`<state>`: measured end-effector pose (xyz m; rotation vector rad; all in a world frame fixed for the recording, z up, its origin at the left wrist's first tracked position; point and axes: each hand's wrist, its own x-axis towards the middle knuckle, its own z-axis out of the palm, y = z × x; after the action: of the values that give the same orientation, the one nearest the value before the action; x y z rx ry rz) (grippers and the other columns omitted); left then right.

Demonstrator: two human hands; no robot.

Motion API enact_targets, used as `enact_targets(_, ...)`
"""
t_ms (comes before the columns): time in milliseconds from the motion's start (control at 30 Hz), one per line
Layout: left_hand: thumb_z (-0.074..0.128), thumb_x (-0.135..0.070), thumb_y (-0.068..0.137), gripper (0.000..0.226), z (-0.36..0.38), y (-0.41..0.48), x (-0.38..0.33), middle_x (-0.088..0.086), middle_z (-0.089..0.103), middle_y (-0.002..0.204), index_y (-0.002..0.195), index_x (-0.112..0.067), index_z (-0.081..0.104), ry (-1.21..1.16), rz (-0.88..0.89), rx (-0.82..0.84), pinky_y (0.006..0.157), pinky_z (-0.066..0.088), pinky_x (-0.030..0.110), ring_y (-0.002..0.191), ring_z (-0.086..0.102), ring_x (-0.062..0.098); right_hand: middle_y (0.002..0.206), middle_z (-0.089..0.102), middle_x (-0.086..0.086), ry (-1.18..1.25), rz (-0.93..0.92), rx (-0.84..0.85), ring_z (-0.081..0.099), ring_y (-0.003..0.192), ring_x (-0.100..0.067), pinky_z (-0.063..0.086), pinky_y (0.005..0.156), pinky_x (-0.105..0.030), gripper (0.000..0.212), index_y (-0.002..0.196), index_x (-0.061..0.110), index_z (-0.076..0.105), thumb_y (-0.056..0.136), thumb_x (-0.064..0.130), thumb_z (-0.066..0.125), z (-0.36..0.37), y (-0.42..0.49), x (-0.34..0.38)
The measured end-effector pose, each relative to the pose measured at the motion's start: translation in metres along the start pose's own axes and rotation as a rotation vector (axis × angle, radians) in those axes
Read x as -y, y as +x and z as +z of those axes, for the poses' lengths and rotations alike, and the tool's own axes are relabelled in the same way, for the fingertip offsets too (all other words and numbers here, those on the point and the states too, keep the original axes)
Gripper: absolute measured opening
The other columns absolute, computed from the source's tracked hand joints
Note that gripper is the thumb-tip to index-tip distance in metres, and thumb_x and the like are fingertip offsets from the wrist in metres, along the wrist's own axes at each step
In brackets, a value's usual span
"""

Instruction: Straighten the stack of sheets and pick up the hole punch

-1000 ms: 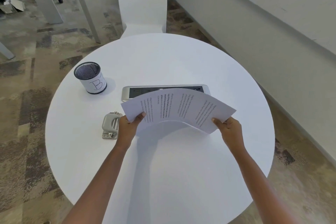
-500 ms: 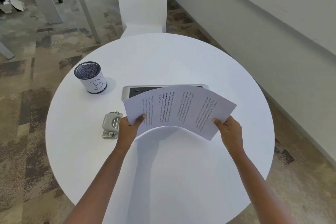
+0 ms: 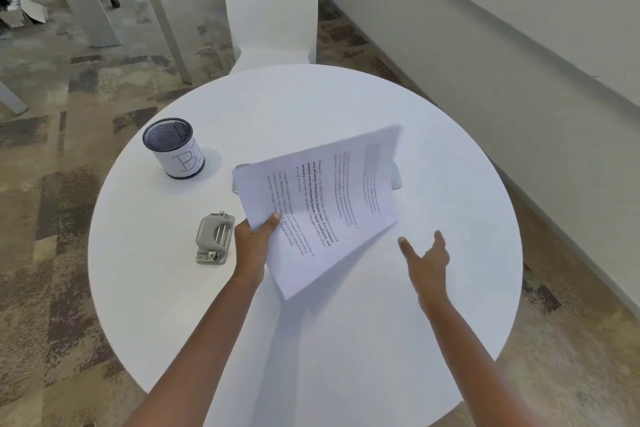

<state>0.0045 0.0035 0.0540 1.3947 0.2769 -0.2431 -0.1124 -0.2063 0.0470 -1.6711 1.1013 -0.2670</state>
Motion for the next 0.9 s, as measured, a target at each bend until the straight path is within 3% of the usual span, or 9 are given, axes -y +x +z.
enact_targets(67, 0.058, 0.0, 0.084, 0.025, 0.004, -0.002, 0.004, -0.007, 0.064, 0.08, 0.109, -0.003, 0.059, -0.017, -0.024, -0.001, 0.06, 0.054, 0.014, 0.055, 0.064, -0.005, 0.151, 0.016, -0.012, 0.083, 0.165, 0.096, 0.025, 0.137, -0.026, 0.028, 0.111, -0.042, 0.078, 0.144, 0.011, 0.012, 0.086, 0.036, 0.058, 0.008, -0.007, -0.005)
enact_targets(133, 0.058, 0.001, 0.085, 0.026, 0.008, -0.004, 0.007, -0.001, 0.064, 0.086, 0.111, -0.002, 0.058, -0.06, -0.065, -0.017, 0.073, 0.054, 0.023, 0.063, 0.065, 0.001, 0.138, 0.037, -0.013, 0.274, 0.335, 0.255, 0.042, 0.126, -0.025, 0.044, 0.1, -0.038, 0.071, 0.136, 0.013, 0.03, 0.081, 0.047, 0.058, 0.015, -0.013, -0.008)
enact_targets(200, 0.057, 0.001, 0.085, 0.028, 0.012, -0.008, 0.01, 0.006, 0.063, 0.1, 0.113, -0.002, 0.057, -0.112, -0.111, -0.037, 0.083, 0.051, 0.032, 0.076, 0.063, 0.013, 0.123, 0.047, -0.026, 0.421, 0.436, 0.393, 0.052, 0.116, -0.031, 0.048, 0.094, -0.038, 0.06, 0.125, 0.006, 0.042, 0.082, 0.046, 0.056, 0.018, -0.02, -0.007)
enact_targets(333, 0.057, 0.002, 0.085, 0.036, 0.022, -0.018, 0.021, 0.013, 0.059, 0.119, 0.121, 0.001, 0.054, -0.202, -0.193, -0.105, 0.101, 0.043, 0.042, 0.102, 0.057, 0.022, 0.105, 0.059, -0.015, 0.605, 0.41, 0.5, 0.061, 0.096, -0.027, 0.051, 0.087, -0.037, 0.029, 0.105, 0.006, 0.056, 0.09, 0.03, 0.052, 0.026, -0.028, -0.002)
enact_targets(433, 0.058, 0.0, 0.085, 0.035, 0.026, -0.026, 0.032, 0.015, 0.058, 0.122, 0.119, 0.0, 0.055, -0.241, -0.261, -0.141, 0.102, 0.043, 0.044, 0.103, 0.056, 0.023, 0.106, 0.065, -0.009, 0.633, 0.304, 0.449, 0.064, 0.09, -0.022, 0.055, 0.079, -0.03, 0.028, 0.118, 0.006, 0.054, 0.093, 0.016, 0.047, 0.035, -0.027, 0.0)
enact_targets(600, 0.062, -0.006, 0.083, 0.028, 0.028, -0.037, 0.044, 0.012, 0.064, 0.116, 0.111, -0.007, 0.059, -0.22, -0.306, -0.114, 0.097, 0.048, 0.042, 0.103, 0.061, 0.027, 0.111, 0.062, -0.011, 0.558, 0.238, 0.304, 0.06, 0.098, -0.026, 0.052, 0.083, -0.037, 0.028, 0.117, 0.007, 0.054, 0.091, 0.001, 0.044, 0.038, -0.023, 0.002)
enact_targets(733, 0.058, -0.009, 0.087, 0.028, 0.015, -0.03, 0.037, -0.001, 0.064, 0.1, 0.114, -0.015, 0.057, -0.235, -0.243, -0.053, 0.065, 0.055, 0.02, 0.083, 0.061, 0.008, 0.102, 0.065, -0.004, 0.463, 0.161, 0.254, 0.06, 0.095, -0.024, 0.052, 0.08, -0.036, 0.027, 0.106, 0.016, 0.057, 0.09, -0.001, 0.045, 0.029, -0.019, 0.003)
enact_targets(800, 0.056, -0.009, 0.088, 0.03, 0.004, -0.021, 0.03, 0.002, 0.063, 0.104, 0.118, -0.013, 0.056, -0.243, -0.195, -0.063, 0.061, 0.055, 0.015, 0.077, 0.063, 0.004, 0.102, 0.065, -0.006, 0.433, 0.132, 0.252, 0.06, 0.093, -0.024, 0.05, 0.082, -0.038, 0.027, 0.102, 0.019, 0.059, 0.089, -0.001, 0.046, 0.022, -0.014, 0.001)
enact_targets(900, 0.054, -0.014, 0.09, 0.03, -0.013, -0.005, 0.016, -0.007, 0.07, 0.088, 0.12, -0.017, 0.054, -0.179, -0.185, 0.014, 0.055, 0.053, 0.012, 0.061, 0.066, -0.005, 0.103, 0.066, -0.006, 0.37, 0.102, 0.297, 0.062, 0.092, -0.023, 0.053, 0.076, -0.034, 0.027, 0.105, 0.017, 0.06, 0.089, 0.0, 0.046, 0.008, -0.006, 0.0)
